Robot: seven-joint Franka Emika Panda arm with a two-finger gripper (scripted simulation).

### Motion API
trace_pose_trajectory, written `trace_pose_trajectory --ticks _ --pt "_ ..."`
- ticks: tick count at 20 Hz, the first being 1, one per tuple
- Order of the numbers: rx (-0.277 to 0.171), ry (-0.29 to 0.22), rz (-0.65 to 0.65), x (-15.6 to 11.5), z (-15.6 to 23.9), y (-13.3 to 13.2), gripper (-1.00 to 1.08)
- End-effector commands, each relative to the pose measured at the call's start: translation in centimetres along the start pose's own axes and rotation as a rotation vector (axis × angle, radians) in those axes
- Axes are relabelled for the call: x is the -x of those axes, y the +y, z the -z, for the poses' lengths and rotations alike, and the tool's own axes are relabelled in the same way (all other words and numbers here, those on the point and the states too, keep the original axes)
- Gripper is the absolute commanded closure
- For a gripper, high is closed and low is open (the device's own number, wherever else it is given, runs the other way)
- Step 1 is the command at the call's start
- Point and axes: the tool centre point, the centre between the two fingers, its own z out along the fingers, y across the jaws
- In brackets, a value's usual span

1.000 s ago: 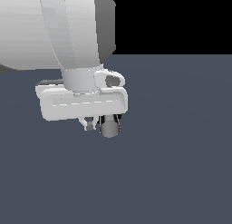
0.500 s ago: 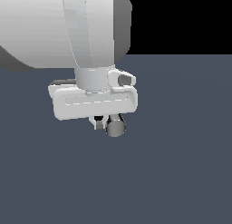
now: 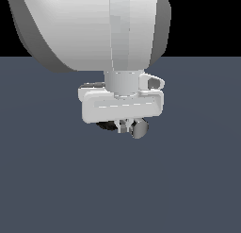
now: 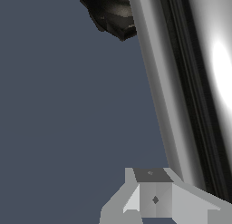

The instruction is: Turn on the faucet by rotating a designated handle.

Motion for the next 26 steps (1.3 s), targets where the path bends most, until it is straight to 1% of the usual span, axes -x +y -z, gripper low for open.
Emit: trace_pose_trajectory --ticks 1,16,17,18,26 --pt "0.005 0.016 -0.011 -0.8 0.2 2.1 1.08" --pt "0.006 0.016 -0.01 -1.4 0.1 9.2 1.08" --pt "0.006 0.016 -0.01 -1.4 0.1 9.2 1.08" --pt "-0.002 0.0 0.006 -1.0 -0.4 7.8 1.08" --pt "-0.001 0.003 0.003 -3.2 -0.3 9.9 1.08"
